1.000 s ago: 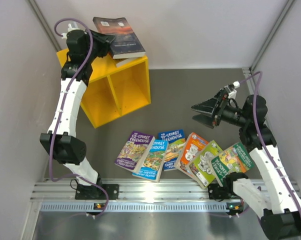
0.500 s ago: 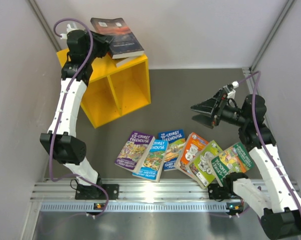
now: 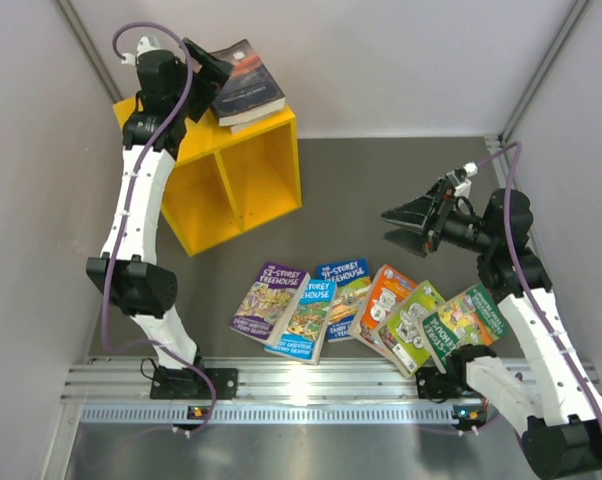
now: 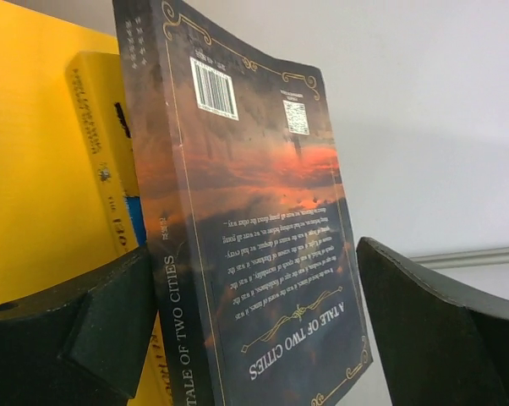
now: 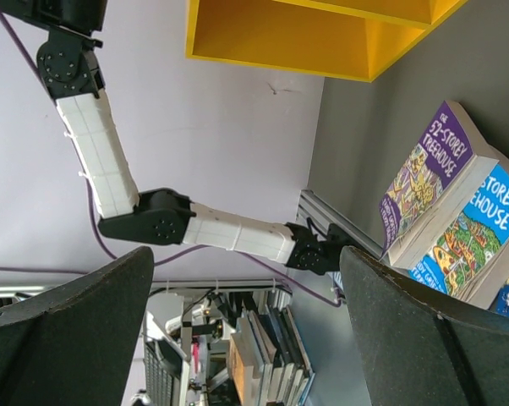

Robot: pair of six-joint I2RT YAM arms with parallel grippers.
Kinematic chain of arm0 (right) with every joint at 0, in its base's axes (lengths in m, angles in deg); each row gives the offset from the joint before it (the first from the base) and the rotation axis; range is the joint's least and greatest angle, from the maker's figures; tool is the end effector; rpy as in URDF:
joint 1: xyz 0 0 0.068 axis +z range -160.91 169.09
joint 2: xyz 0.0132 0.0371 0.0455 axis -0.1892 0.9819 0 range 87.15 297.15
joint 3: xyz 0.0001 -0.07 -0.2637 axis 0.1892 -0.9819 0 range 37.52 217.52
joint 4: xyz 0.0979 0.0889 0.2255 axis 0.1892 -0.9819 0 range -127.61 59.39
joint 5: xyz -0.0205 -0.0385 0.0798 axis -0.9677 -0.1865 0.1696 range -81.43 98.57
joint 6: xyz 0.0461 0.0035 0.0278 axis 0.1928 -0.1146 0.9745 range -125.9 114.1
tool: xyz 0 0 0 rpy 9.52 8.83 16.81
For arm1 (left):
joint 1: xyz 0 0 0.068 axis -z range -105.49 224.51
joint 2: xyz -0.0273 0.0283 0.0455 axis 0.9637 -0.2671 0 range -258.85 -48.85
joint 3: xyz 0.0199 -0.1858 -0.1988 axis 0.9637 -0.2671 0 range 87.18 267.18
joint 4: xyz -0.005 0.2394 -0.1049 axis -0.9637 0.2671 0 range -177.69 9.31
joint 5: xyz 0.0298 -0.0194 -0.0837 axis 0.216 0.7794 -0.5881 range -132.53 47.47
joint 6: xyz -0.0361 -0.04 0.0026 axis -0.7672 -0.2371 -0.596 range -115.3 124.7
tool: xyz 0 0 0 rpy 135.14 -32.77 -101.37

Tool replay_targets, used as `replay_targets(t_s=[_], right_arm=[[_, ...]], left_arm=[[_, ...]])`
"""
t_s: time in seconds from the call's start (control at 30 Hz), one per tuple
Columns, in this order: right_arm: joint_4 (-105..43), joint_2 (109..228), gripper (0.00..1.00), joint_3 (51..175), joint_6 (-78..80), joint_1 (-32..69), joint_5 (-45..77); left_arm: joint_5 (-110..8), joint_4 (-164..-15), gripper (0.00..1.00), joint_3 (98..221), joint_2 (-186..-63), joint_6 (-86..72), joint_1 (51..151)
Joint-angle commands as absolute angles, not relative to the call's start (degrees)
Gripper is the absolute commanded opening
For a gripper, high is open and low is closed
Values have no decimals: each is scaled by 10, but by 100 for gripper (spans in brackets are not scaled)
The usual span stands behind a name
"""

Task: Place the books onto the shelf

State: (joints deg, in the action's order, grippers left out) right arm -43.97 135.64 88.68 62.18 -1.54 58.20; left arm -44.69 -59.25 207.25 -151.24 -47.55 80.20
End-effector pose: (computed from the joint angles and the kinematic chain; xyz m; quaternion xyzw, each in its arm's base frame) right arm 0.1754 0.0564 0.3646 0.1092 0.7403 0.6145 0.2498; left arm 0.3974 -0.0410 0.4825 -0.2934 0.7122 -0.3215 0.5508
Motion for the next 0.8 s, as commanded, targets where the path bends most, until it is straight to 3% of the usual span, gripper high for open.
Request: replay_targets(t_s=[0.0,0.3,0.53,0.77], right_arm=[[-432,1349,91,905,618,-12,587],[-439,1344,90,899,614,-17,584],[-446,1345,91,897,606,-19,577],[-542,1369,91,952,511,-21,552]], left_arm=[[-393,-518,99,2105,-1515,-409,798],[-301,-445,99,2133,-1502,-309,798],[-311,-438,99,2127,-1493,-297,799],[-301,-427,99,2026,-1367,-257,864]])
